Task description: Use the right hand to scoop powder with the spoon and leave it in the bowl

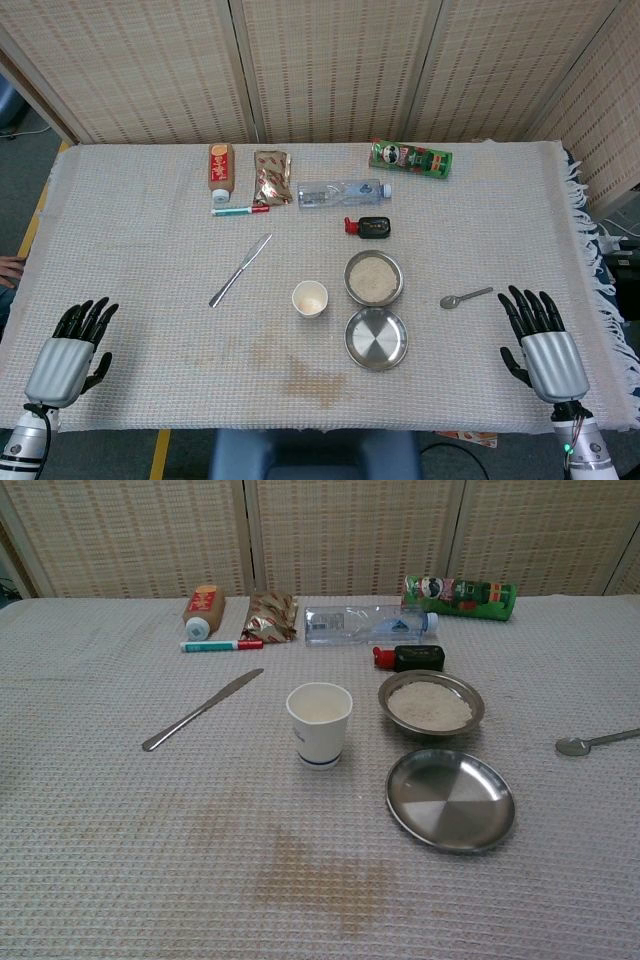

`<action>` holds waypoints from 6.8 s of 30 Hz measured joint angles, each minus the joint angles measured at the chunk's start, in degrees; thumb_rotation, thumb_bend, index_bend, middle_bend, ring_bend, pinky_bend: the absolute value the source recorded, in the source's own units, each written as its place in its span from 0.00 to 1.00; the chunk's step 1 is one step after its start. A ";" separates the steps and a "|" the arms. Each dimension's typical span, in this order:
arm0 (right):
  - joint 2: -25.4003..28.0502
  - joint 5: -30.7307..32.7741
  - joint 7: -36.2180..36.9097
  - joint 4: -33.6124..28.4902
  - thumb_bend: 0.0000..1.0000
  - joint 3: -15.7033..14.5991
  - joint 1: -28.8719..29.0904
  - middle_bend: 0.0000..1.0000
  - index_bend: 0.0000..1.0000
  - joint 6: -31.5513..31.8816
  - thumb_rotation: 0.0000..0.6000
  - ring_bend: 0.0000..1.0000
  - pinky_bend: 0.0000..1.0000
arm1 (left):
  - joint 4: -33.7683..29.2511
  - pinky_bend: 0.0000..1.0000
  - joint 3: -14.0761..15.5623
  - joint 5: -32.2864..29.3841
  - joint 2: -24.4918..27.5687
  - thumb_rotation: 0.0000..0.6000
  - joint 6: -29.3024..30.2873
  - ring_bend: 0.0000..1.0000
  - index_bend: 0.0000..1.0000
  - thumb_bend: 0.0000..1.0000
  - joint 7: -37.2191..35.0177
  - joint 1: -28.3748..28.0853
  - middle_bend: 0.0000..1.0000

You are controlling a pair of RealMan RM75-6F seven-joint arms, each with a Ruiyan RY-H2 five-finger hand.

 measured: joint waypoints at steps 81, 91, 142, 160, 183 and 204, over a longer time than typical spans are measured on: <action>-20.95 5.60 12.01 45.21 0.34 5.38 20.96 0.04 0.68 -28.69 1.00 0.00 0.00 | 0.70 0.10 0.44 -2.63 -1.78 1.00 -3.55 0.00 0.00 0.46 3.04 -1.22 0.00; -15.94 6.51 3.54 35.05 0.34 7.86 23.13 0.04 0.68 -28.38 1.00 0.00 0.00 | 0.32 0.10 0.71 -2.10 -1.64 1.00 -3.66 0.00 0.00 0.46 2.83 -1.39 0.00; -26.71 27.20 -61.95 28.00 0.34 8.68 44.67 0.04 0.68 -34.03 1.00 0.00 0.00 | 0.56 0.10 0.96 -1.27 -0.46 1.00 -4.03 0.00 0.00 0.46 -0.66 -1.87 0.00; -26.90 31.98 -55.51 23.95 0.34 9.40 43.93 0.04 0.69 -35.28 1.00 0.00 0.00 | 0.22 0.10 1.34 -0.46 -0.18 1.00 -3.54 0.00 0.00 0.45 -1.05 -1.73 0.00; -23.10 32.98 -31.98 22.77 0.34 11.29 41.09 0.05 0.71 -38.01 1.00 0.00 0.00 | 0.01 0.10 1.35 -0.78 -0.68 1.00 -3.63 0.00 0.00 0.46 0.23 -1.60 0.00; -19.38 33.12 -31.00 15.75 0.34 13.06 43.33 0.06 0.71 -37.00 1.00 0.00 0.00 | -0.20 0.10 1.10 -0.88 -0.03 1.00 -3.26 0.00 0.00 0.46 -1.39 -1.52 0.00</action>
